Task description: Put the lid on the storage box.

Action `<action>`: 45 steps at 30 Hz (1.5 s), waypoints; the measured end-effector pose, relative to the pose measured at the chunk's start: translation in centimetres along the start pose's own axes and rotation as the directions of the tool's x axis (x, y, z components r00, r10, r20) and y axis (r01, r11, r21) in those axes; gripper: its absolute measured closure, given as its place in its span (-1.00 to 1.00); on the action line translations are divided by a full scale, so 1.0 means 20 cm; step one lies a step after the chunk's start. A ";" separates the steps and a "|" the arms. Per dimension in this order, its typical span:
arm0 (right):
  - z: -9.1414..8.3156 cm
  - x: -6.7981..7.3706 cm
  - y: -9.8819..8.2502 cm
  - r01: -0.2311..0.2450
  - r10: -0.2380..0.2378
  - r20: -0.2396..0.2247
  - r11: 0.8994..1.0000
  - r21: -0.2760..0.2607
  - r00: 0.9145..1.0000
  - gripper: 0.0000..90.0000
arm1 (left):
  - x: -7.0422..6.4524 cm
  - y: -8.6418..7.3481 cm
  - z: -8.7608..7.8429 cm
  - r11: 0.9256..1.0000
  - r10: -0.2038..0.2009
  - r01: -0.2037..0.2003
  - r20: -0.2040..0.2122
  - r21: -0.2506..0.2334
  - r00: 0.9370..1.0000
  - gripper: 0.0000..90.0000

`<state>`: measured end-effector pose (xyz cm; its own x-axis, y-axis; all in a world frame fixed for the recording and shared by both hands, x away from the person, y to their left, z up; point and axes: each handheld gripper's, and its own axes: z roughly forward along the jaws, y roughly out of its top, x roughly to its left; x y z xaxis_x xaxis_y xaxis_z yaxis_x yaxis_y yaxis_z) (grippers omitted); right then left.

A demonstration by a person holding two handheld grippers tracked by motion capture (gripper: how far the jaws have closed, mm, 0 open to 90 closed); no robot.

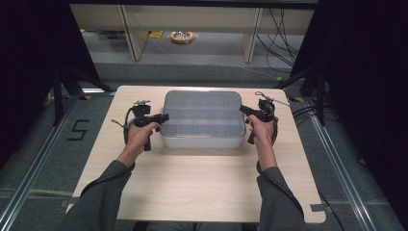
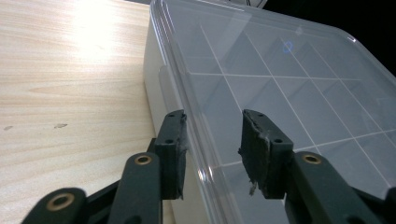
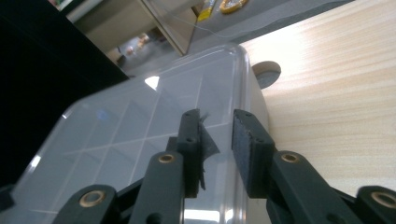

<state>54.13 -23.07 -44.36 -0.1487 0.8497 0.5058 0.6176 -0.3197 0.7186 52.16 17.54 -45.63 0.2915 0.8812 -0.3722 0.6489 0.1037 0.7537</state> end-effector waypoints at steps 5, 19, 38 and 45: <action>0.01 0.01 0.01 0.068 -0.067 0.019 0.997 -0.021 0.998 0.51 | 0.01 -0.01 0.00 0.999 -0.037 0.037 0.015 -0.010 0.999 0.22; -0.13 -0.03 0.00 0.119 -0.118 0.029 0.993 -0.021 0.993 0.26 | 0.01 -0.01 -0.13 0.999 -0.026 0.029 0.064 -0.036 0.998 0.04; -0.26 0.09 -0.13 0.092 -0.090 -0.047 0.994 0.054 0.995 -0.14 | -0.05 -0.17 -0.31 0.999 0.033 -0.029 0.129 -0.031 0.991 -0.08; -0.32 0.10 -0.18 0.118 -0.114 -0.075 0.992 0.044 0.991 -0.24 | -0.09 -0.22 -0.34 0.998 0.068 -0.066 0.149 -0.021 0.986 -0.19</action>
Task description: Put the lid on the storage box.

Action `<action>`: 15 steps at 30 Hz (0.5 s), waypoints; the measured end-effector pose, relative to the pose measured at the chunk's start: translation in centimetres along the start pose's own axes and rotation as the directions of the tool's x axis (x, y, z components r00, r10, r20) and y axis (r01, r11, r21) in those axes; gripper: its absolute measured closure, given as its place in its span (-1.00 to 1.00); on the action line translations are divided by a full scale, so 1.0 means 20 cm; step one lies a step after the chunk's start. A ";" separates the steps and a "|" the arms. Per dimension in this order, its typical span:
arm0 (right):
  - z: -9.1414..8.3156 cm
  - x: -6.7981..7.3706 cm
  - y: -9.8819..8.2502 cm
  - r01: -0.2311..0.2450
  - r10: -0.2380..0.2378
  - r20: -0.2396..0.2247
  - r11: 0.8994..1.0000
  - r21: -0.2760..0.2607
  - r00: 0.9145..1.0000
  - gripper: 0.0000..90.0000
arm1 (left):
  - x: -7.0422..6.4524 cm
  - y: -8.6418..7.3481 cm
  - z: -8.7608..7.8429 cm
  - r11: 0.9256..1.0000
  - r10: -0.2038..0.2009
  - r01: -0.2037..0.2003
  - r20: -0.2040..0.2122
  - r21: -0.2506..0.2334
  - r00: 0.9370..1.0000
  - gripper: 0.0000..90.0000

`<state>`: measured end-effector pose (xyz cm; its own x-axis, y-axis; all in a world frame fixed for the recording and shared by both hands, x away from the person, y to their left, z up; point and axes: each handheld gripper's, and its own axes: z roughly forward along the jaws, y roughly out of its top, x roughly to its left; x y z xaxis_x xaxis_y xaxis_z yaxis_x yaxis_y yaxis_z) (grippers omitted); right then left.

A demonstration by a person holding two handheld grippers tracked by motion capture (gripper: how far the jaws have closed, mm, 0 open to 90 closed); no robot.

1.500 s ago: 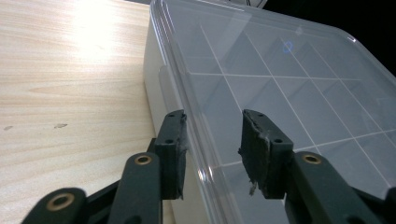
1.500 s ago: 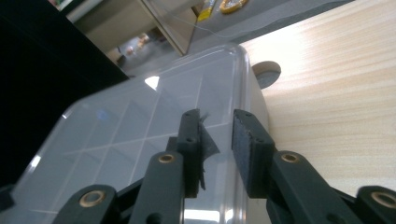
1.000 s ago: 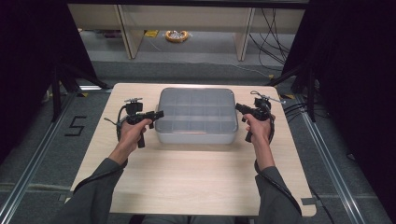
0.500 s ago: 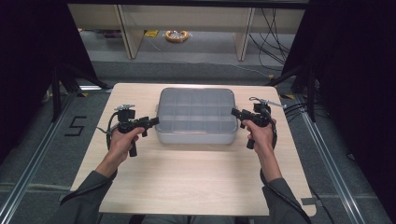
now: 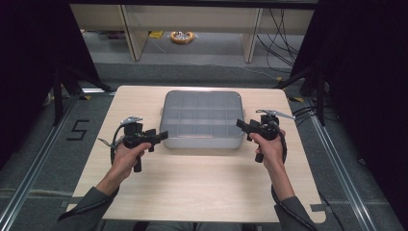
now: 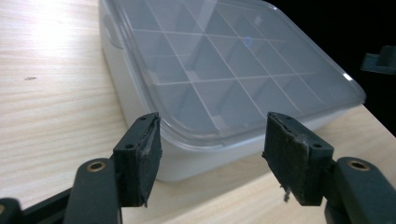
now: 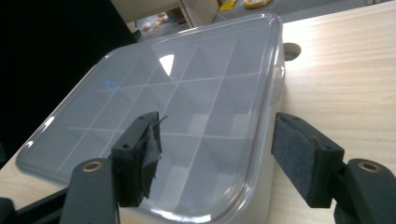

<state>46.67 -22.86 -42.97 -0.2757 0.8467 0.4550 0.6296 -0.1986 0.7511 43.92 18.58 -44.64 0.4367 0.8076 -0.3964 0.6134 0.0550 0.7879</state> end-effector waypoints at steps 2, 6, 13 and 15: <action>-0.02 0.01 -0.02 0.006 -0.006 -0.020 1.000 -0.001 1.000 -0.27 | -0.02 -0.02 -0.01 1.000 0.010 -0.010 0.003 -0.004 1.000 -0.22; -0.02 0.01 -0.06 0.056 -0.056 -0.013 0.998 -0.002 0.998 -0.29 | -0.06 -0.05 -0.03 1.000 0.030 -0.030 0.015 -0.002 0.999 -0.28; -0.06 0.04 -0.11 0.082 -0.082 -0.023 0.997 0.010 0.996 -0.33 | -0.11 -0.14 -0.06 0.998 0.058 -0.058 0.035 -0.016 0.998 -0.34; -0.08 0.05 -0.12 0.077 -0.077 -0.033 0.997 0.015 0.997 -0.34 | -0.12 -0.17 -0.07 0.998 0.066 -0.066 0.039 -0.013 0.997 -0.35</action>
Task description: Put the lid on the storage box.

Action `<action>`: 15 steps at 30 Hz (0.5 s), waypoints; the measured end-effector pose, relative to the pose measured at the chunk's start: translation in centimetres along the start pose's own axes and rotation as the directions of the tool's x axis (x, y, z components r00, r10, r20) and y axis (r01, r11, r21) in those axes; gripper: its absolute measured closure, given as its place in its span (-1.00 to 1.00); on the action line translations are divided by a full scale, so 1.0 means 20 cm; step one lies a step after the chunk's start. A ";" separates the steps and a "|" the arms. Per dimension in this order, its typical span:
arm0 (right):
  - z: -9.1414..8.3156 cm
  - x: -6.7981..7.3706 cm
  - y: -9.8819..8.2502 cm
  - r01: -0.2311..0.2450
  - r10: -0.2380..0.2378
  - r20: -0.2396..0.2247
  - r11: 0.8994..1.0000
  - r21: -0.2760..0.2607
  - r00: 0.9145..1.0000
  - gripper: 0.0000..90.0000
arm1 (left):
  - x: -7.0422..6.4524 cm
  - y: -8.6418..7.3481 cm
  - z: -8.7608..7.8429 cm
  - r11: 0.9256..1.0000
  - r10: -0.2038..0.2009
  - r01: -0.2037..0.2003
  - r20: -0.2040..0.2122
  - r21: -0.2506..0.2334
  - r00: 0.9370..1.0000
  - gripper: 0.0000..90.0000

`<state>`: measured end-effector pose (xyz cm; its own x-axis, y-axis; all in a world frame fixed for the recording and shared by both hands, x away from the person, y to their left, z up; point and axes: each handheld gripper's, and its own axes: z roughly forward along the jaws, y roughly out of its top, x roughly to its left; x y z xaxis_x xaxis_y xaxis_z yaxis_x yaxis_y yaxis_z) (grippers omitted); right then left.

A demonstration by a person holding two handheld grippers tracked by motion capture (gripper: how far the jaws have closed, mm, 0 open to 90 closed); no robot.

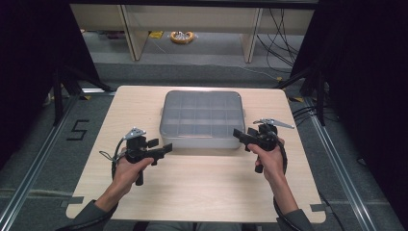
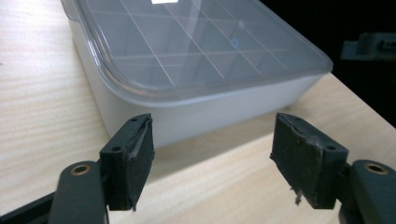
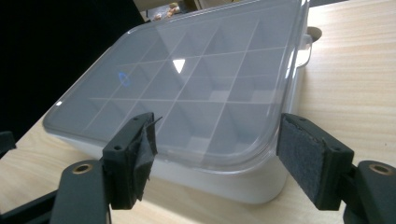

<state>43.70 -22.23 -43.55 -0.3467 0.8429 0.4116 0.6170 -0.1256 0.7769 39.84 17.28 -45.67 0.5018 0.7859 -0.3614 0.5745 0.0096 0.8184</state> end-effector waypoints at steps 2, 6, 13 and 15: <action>0.00 -0.01 -0.01 0.056 -0.056 -0.002 0.998 -0.008 0.998 -0.35 | 0.00 -0.03 -0.01 1.000 0.011 -0.011 0.011 0.010 1.000 -0.36; -0.01 0.02 -0.04 0.064 -0.064 -0.015 0.998 0.012 0.998 -0.36 | -0.01 -0.08 -0.04 0.999 0.028 -0.028 0.007 0.017 1.000 -0.38; -0.02 0.04 -0.07 0.087 -0.087 -0.004 0.996 0.017 0.996 -0.37 | -0.03 -0.12 -0.07 0.998 0.056 -0.056 0.013 0.022 0.998 -0.40; -0.04 0.06 -0.08 0.083 -0.083 -0.002 0.996 0.028 0.997 -0.37 | -0.04 -0.13 -0.07 0.998 0.053 -0.054 0.016 0.029 0.998 -0.41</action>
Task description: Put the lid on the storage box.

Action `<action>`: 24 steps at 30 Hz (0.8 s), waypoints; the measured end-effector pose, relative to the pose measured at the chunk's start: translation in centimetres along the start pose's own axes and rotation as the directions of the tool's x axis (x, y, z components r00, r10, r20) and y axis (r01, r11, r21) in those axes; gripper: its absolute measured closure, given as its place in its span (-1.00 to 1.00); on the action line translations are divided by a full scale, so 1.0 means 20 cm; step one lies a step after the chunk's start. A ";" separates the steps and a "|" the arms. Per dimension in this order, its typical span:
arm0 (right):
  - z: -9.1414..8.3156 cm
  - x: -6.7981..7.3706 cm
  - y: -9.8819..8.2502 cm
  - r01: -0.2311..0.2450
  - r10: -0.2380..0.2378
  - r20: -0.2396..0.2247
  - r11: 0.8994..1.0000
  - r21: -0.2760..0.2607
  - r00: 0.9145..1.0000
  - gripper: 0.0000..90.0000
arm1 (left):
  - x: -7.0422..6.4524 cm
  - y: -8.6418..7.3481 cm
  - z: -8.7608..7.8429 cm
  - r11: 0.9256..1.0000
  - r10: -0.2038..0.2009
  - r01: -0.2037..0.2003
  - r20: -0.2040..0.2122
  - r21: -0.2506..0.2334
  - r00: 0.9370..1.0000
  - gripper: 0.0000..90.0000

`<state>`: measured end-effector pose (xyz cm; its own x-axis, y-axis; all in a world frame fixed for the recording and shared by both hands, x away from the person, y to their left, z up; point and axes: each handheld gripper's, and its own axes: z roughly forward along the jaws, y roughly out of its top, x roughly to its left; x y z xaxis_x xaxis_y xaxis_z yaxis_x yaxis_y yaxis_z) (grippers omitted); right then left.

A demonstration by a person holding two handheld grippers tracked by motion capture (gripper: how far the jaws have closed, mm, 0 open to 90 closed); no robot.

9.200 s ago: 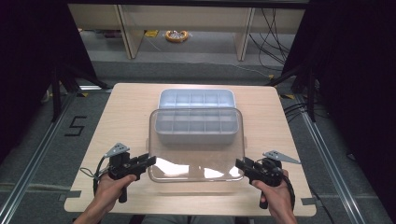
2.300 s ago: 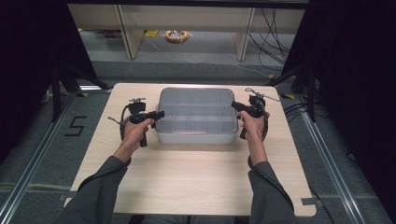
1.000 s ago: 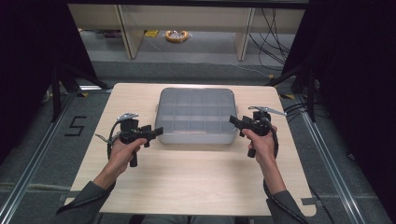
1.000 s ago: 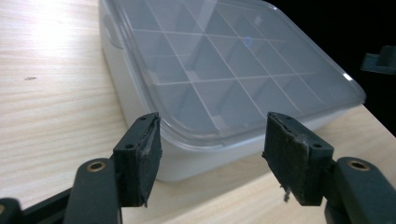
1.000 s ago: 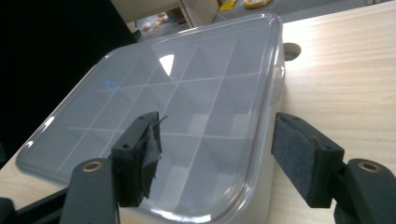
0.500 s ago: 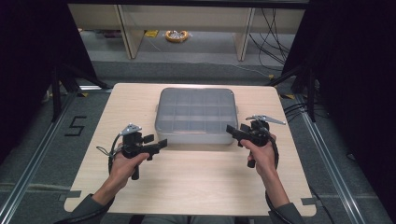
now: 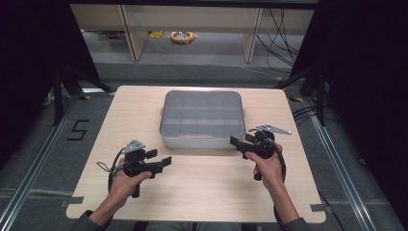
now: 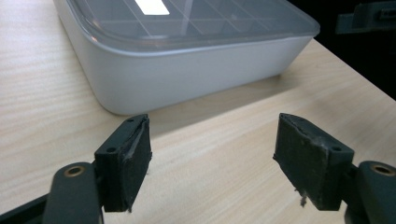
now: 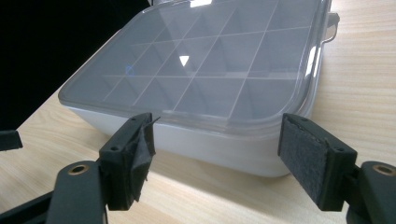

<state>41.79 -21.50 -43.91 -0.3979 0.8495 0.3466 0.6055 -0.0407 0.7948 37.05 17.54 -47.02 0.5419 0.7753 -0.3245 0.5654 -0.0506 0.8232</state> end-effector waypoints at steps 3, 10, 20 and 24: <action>-0.01 0.01 -0.02 0.015 -0.015 0.007 1.000 -0.002 1.000 -0.39 | 0.00 -0.03 0.00 1.000 0.007 -0.007 0.004 0.014 1.000 -0.42; -0.04 0.04 -0.08 0.041 -0.041 0.018 0.999 0.010 0.999 -0.44 | -0.02 -0.08 0.00 0.999 0.028 -0.028 0.001 0.022 1.000 -0.46; -0.10 0.05 -0.17 0.045 -0.045 0.010 0.998 0.034 0.999 -0.49 | -0.06 -0.14 0.01 0.997 0.045 -0.047 0.035 0.056 0.998 -0.47; -0.11 0.07 -0.22 0.069 -0.070 0.024 0.996 0.055 0.997 -0.50 | -0.07 -0.16 0.00 0.997 0.043 -0.046 0.040 0.059 0.998 -0.47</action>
<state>37.07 -21.33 -45.73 -0.4232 0.8624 0.2780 0.6136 0.0470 0.7882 34.48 16.63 -49.18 0.5903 0.7465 -0.3070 0.5760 -0.1231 0.8081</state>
